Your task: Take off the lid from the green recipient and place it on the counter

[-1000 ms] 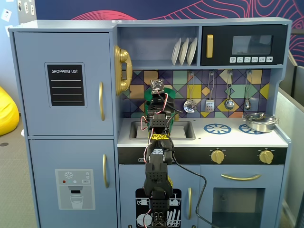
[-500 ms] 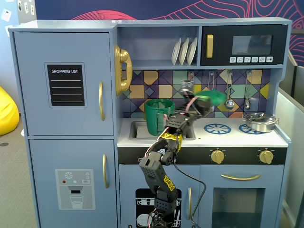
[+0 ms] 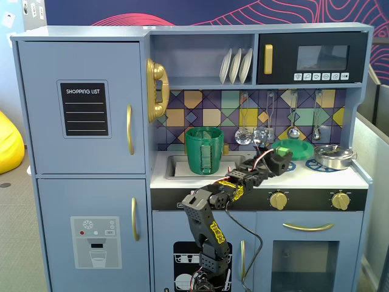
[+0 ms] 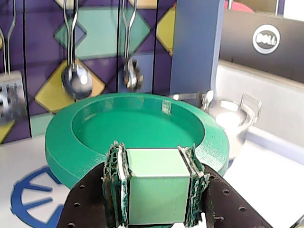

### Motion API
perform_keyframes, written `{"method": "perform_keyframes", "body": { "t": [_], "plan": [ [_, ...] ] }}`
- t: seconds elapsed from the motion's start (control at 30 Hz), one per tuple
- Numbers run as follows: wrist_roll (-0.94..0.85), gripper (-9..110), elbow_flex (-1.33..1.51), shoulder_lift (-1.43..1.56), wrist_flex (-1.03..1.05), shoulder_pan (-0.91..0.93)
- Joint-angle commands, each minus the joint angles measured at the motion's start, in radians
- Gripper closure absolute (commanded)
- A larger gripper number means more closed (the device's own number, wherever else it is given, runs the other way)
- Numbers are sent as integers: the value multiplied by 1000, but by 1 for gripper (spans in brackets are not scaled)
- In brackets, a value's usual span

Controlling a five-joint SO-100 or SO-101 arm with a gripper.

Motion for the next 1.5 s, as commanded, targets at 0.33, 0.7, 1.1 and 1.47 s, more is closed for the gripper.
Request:
{"method": "perform_keyframes", "body": {
  "t": [0.33,0.7,1.1,1.47],
  "plan": [
    [31,101,37,-64,-129,-41],
    [25,101,52,-72,-114,-64],
    [95,76,54,-63,-107,-54],
    [117,69,49,-17,-69,-40]
  ]
}}
